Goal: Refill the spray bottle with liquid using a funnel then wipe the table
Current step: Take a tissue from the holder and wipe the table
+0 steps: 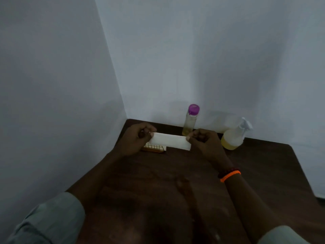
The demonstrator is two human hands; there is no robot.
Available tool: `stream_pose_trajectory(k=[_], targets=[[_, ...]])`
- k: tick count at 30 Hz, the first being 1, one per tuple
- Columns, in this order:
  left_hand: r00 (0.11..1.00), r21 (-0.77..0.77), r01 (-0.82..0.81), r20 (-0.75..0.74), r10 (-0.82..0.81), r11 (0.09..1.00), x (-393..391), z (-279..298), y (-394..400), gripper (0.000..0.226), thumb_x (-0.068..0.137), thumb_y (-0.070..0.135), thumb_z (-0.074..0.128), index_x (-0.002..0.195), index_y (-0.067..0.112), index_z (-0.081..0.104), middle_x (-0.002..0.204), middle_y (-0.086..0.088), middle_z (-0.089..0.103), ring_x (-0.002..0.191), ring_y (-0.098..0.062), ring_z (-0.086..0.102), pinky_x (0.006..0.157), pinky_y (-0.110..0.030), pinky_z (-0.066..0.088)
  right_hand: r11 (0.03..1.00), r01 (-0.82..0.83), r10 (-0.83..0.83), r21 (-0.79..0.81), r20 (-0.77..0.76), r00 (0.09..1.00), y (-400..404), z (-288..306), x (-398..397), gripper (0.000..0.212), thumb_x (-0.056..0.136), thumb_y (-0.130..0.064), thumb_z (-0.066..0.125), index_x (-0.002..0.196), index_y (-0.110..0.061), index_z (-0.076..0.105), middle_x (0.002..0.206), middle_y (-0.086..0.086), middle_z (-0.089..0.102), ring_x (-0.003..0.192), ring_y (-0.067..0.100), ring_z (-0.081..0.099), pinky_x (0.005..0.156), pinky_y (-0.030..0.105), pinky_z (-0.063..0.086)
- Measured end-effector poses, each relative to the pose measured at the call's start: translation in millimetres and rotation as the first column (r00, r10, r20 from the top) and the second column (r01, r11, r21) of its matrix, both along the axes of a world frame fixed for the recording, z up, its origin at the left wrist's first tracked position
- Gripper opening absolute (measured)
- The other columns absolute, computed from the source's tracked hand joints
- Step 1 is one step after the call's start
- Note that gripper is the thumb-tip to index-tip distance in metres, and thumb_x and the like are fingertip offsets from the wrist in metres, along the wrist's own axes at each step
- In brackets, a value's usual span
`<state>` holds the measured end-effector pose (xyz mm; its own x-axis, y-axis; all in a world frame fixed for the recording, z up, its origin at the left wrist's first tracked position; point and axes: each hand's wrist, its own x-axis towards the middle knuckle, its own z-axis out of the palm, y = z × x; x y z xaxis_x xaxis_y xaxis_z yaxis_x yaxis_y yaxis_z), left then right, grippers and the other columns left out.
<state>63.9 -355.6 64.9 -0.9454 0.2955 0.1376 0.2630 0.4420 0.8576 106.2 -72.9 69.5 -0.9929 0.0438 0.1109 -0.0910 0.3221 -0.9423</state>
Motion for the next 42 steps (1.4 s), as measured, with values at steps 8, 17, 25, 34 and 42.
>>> stream_pose_trajectory(k=[8, 17, 25, 34, 42], targets=[[0.912, 0.378, -0.105, 0.406, -0.063, 0.920, 42.4, -18.3, 43.2, 0.016, 0.094, 0.012, 0.066, 0.109, 0.011, 0.072, 0.117, -0.006, 0.068, 0.112, -0.028, 0.065, 0.073, -0.048, 0.064, 0.872, 0.150, 0.017, -0.466, 0.335, 0.942, 18.6, -4.0, 49.4, 0.008, 0.091, -0.013, 0.068, 0.086, -0.007, 0.071, 0.119, 0.014, 0.059, 0.109, 0.033, 0.062, 0.073, 0.054, 0.061], [0.913, 0.313, 0.007, 0.385, -0.133, 0.950, 66.0, -31.6, 60.3, 0.045, 0.071, 0.008, 0.087, 0.107, 0.031, 0.075, 0.116, 0.011, 0.074, 0.109, -0.005, 0.069, 0.082, -0.020, 0.059, 0.911, 0.000, 0.144, -0.413, 0.317, 0.937, 44.2, -17.8, 85.2, 0.042, 0.075, 0.001, 0.077, 0.115, -0.011, 0.069, 0.117, 0.009, 0.072, 0.106, 0.024, 0.071, 0.086, 0.043, 0.061], [0.963, 0.074, 0.091, 0.249, -0.107, 0.993, 70.0, -26.3, 72.6, 0.016, 0.085, 0.023, 0.077, 0.096, 0.034, 0.078, 0.101, 0.013, 0.075, 0.098, 0.006, 0.067, 0.077, -0.007, 0.053, 0.996, -0.082, 0.092, -0.044, 0.295, 0.951, 62.6, -21.4, 90.8, 0.030, 0.073, -0.020, 0.085, 0.100, -0.030, 0.078, 0.116, 0.004, 0.072, 0.105, 0.014, 0.068, 0.092, 0.025, 0.057], [0.966, 0.041, 0.133, 0.217, -0.139, 0.990, 68.8, -30.0, 89.6, 0.014, 0.091, 0.019, 0.070, 0.102, 0.015, 0.077, 0.104, 0.008, 0.072, 0.093, 0.000, 0.069, 0.071, -0.011, 0.056, 0.984, -0.122, 0.087, 0.131, 0.247, 0.965, 73.6, -26.1, 93.8, 0.011, 0.082, -0.020, 0.078, 0.093, -0.018, 0.079, 0.099, -0.006, 0.074, 0.097, 0.003, 0.066, 0.081, 0.017, 0.054], [0.951, -0.034, 0.186, 0.257, -0.171, 0.982, 61.9, -42.2, 115.0, 0.008, 0.091, 0.026, 0.070, 0.094, 0.026, 0.077, 0.093, 0.012, 0.075, 0.081, -0.003, 0.070, 0.066, -0.014, 0.054, 0.984, -0.111, 0.069, 0.138, 0.280, 0.957, 96.1, -41.1, 90.5, 0.008, 0.087, -0.018, 0.072, 0.094, -0.016, 0.076, 0.110, -0.007, 0.072, 0.102, -0.001, 0.065, 0.084, 0.018, 0.053]])
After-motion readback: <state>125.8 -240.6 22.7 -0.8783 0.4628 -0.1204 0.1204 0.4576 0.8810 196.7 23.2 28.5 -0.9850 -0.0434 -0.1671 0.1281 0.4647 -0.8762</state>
